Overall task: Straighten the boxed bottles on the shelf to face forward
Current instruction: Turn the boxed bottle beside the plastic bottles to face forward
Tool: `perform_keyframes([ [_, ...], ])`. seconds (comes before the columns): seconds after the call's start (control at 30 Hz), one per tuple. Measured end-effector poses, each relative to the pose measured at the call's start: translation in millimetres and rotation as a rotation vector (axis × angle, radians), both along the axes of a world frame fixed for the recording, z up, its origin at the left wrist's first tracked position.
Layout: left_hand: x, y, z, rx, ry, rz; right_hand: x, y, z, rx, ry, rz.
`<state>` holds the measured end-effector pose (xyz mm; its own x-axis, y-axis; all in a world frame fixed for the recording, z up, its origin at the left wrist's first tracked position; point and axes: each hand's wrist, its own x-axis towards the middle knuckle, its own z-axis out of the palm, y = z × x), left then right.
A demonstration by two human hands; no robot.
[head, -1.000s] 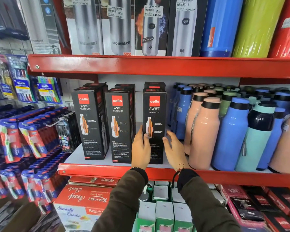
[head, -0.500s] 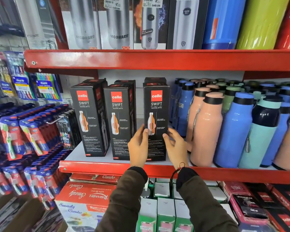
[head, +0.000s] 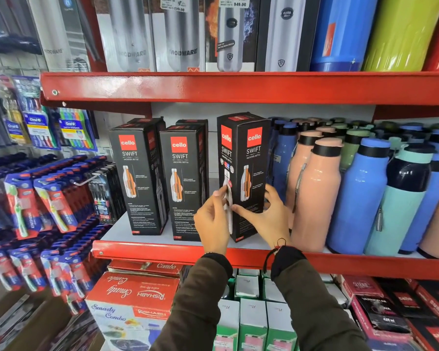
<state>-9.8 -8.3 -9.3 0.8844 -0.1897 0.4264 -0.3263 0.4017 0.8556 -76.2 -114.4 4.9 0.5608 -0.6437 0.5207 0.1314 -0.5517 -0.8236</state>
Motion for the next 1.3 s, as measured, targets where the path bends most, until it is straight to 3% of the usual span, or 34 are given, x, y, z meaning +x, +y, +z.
perform_keyframes([
  [0.17,17.2,-4.1,0.7,0.102,-0.106,0.089,-5.5,-8.6,1.4,-0.002,0.029,-0.012],
  [0.33,41.1,-9.0,3.7,0.3,-0.006,-0.094,-1.3,-16.6,-5.1,0.017,0.037,0.074],
  [0.6,39.3,-4.0,-8.3,0.286,-0.032,-0.095,4.9,-24.5,-13.9,0.062,0.081,0.246],
  [1.3,35.5,-3.5,-16.4,0.394,-0.07,0.049,16.8,-16.1,-23.9,0.018,0.088,0.163],
])
